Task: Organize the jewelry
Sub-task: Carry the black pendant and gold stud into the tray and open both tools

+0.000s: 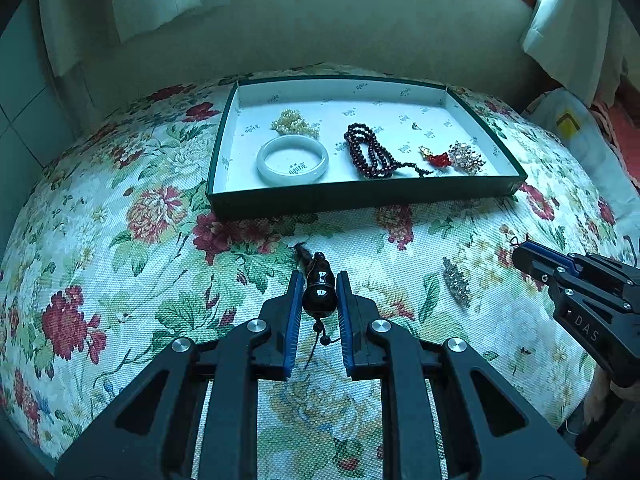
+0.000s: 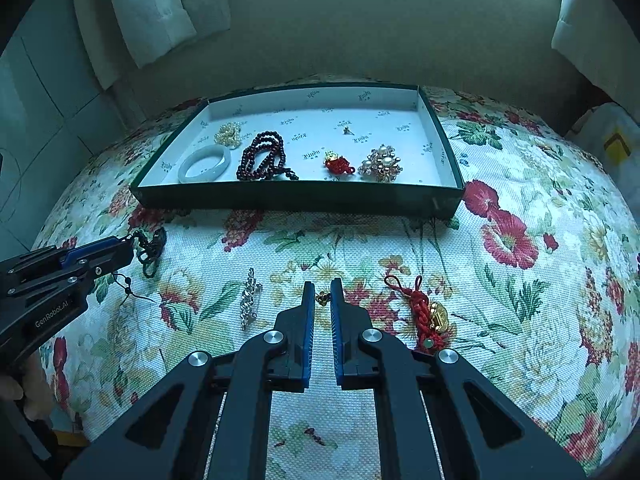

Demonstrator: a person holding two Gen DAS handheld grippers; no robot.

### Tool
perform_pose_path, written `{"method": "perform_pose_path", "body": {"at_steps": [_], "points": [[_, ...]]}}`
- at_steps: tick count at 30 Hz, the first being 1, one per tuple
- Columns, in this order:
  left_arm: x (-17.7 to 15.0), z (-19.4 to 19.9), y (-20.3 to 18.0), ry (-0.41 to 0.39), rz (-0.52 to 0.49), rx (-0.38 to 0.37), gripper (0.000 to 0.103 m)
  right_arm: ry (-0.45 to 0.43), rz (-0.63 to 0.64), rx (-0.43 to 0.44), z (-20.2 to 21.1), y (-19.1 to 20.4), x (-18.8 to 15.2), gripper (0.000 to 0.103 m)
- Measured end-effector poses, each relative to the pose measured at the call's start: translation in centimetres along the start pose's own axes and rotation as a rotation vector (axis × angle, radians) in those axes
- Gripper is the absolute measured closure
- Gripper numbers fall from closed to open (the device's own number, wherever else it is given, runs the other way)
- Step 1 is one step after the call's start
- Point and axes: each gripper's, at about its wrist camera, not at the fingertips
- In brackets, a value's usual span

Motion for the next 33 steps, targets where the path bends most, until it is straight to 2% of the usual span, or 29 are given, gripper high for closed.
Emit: {"method": "perform_pose_path", "body": {"at_steps": [8,16,25,33], "points": [[2.4,2.0,-0.7,-0.064,-0.016,-0.016,0.086,-0.056,0.004,0.013,1.5,0.3,2.0,0.095],[6.4,1.4,-1.2,-0.111,-0.037,-0.017,0.086,-0.114,0.005,0.017,1.5,0.1,5.6,0.095],[11.0,-2.5,-1.4,-0.118,-0.044,0.001,0.086,-0.139,-0.011,-0.006,-1.4,-1.5,10.6,0.095],[14.4,-7.8,-0.9,-0.084,-0.041,0.022,0.086,-0.102,0.006,-0.031,-6.6,-2.0,13.4,0.095]]}}
Point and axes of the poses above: each gripper's, at about its wrist camera, not at the fingertips, and z roughly against the way its jaws point, y to its left, x to its top, and after that the axes turned 7 degrees about -x, right-handed
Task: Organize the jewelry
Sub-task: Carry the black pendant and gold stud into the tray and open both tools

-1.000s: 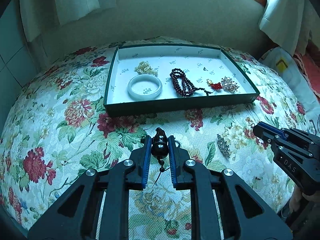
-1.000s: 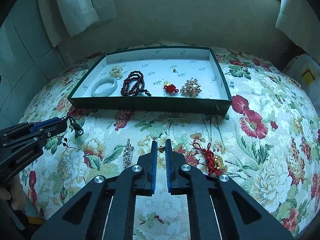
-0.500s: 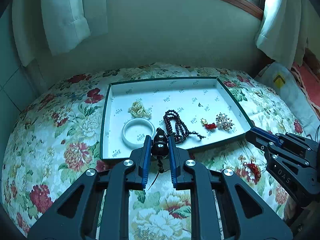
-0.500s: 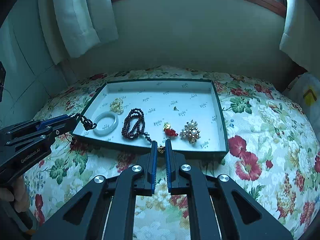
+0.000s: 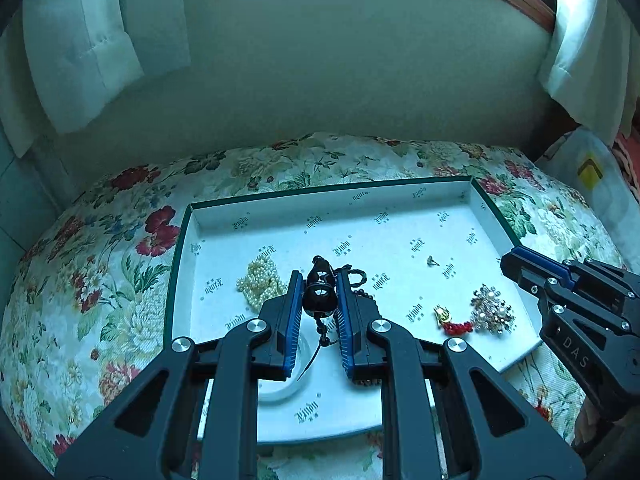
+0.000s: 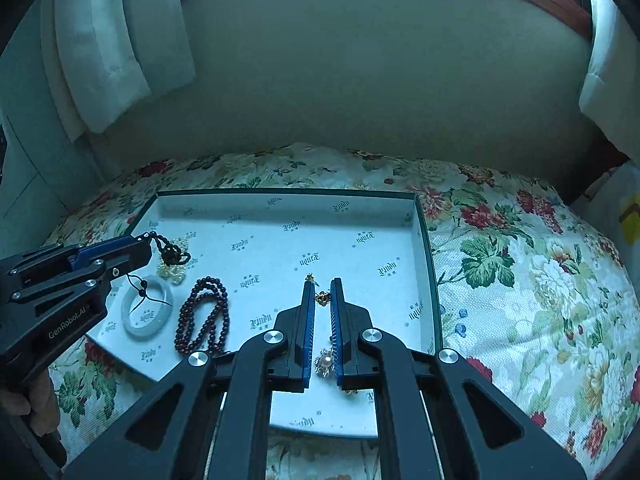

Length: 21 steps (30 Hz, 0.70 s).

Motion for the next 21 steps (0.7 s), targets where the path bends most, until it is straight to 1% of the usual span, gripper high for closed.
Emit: {"method": "perform_pose_path", "body": {"at_steps": [4,10,17,21], "points": [[0.7,-2.9,0.6,0.032,0.006,0.01,0.086,0.033,0.003,-0.011,-2.8,-0.3,0.3,0.095],[0.8,-6.0,1.3,0.075,0.021,0.018,0.086,0.067,0.007,-0.021,-5.3,-0.7,0.4,0.095],[0.6,-7.6,2.1,0.107,0.038,0.034,0.086,0.08,0.014,-0.032,-6.3,-0.7,0.4,0.095],[0.6,-7.9,2.3,0.119,0.049,0.027,0.086,0.088,0.007,-0.029,-6.6,-0.8,0.3,0.095]]}}
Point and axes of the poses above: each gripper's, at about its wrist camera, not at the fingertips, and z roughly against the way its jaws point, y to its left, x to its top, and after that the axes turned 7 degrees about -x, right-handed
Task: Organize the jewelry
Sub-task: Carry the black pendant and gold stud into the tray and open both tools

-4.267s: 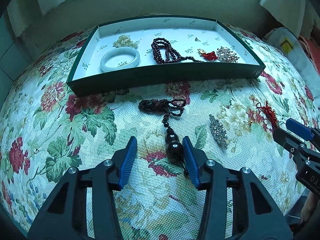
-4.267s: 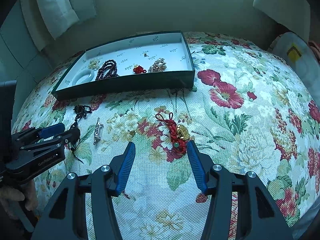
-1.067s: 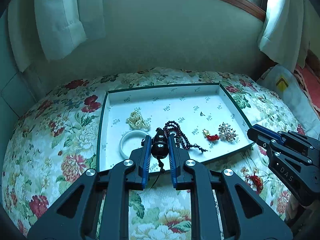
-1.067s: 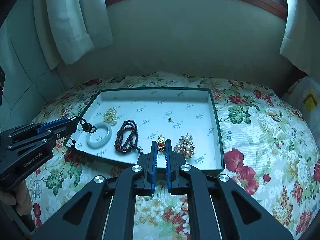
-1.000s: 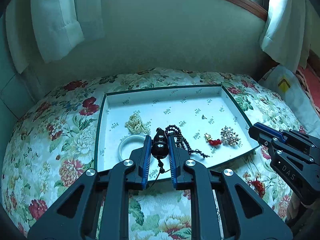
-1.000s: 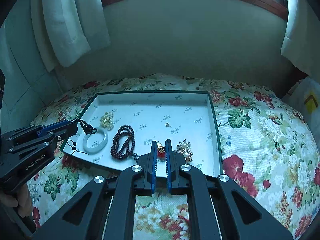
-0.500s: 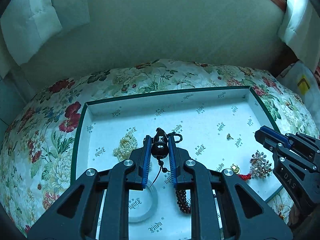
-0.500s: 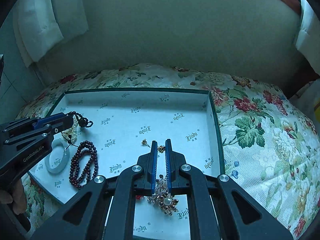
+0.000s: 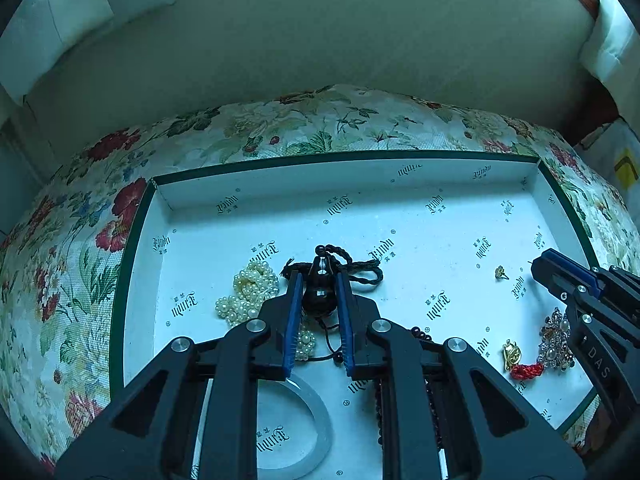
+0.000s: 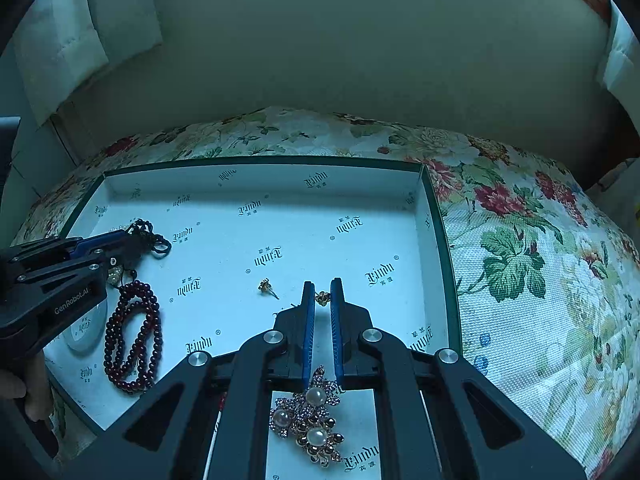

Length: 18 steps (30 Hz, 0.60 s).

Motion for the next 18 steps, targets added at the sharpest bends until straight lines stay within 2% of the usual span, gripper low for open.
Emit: {"method": "perform_pose_path", "body": {"at_steps": [6,8,13,18], "points": [[0.03,-0.19,-0.02,0.005,-0.01,0.005,0.08,0.005,-0.007,0.006,-0.11,-0.06,-0.05,0.095],[0.07,-0.05,-0.08,0.0,-0.014,0.006,0.063,0.005,-0.008,0.006,-0.08,-0.09,-0.06,0.093],[0.08,0.15,-0.26,-0.008,-0.031,0.017,0.06,0.01,-0.007,0.01,-0.12,-0.05,-0.12,0.093],[0.15,0.62,-0.18,-0.023,-0.025,0.016,0.046,0.007,-0.009,0.011,0.11,0.03,-0.08,0.093]]}}
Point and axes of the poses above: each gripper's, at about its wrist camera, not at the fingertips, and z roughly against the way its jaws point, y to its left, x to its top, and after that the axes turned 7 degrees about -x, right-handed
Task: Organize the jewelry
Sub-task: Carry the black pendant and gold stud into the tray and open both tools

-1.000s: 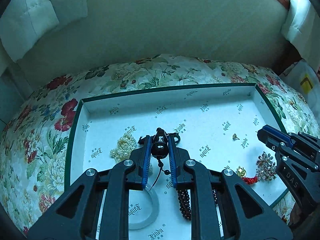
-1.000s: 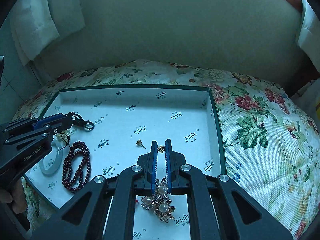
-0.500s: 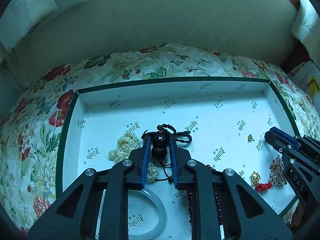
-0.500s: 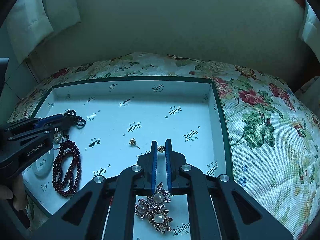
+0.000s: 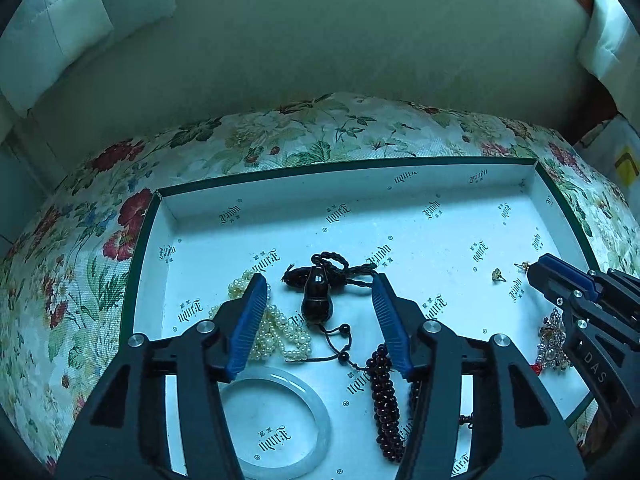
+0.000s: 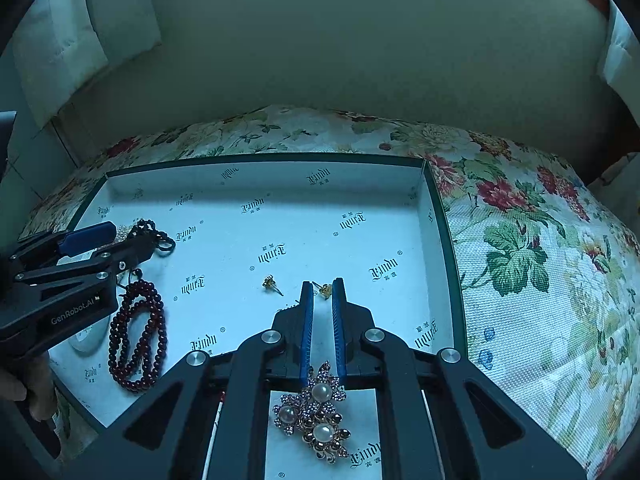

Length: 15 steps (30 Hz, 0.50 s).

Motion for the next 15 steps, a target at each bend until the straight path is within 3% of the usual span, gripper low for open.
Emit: {"method": "perform_pose_path", "body": {"at_steps": [4,13,15], "points": [[0.03,0.26,-0.02,-0.003,0.002,0.0,0.039,-0.002,0.003,-0.003,0.1,0.06,0.02,0.093],[-0.09,0.57,0.11,-0.012,-0.002,0.01,0.038,-0.006,0.001,0.003,0.35,0.18,0.08,0.093],[-0.15,0.68,0.17,-0.016,-0.001,0.016,0.033,-0.007,-0.001,0.005,0.42,0.16,0.04,0.093]]}}
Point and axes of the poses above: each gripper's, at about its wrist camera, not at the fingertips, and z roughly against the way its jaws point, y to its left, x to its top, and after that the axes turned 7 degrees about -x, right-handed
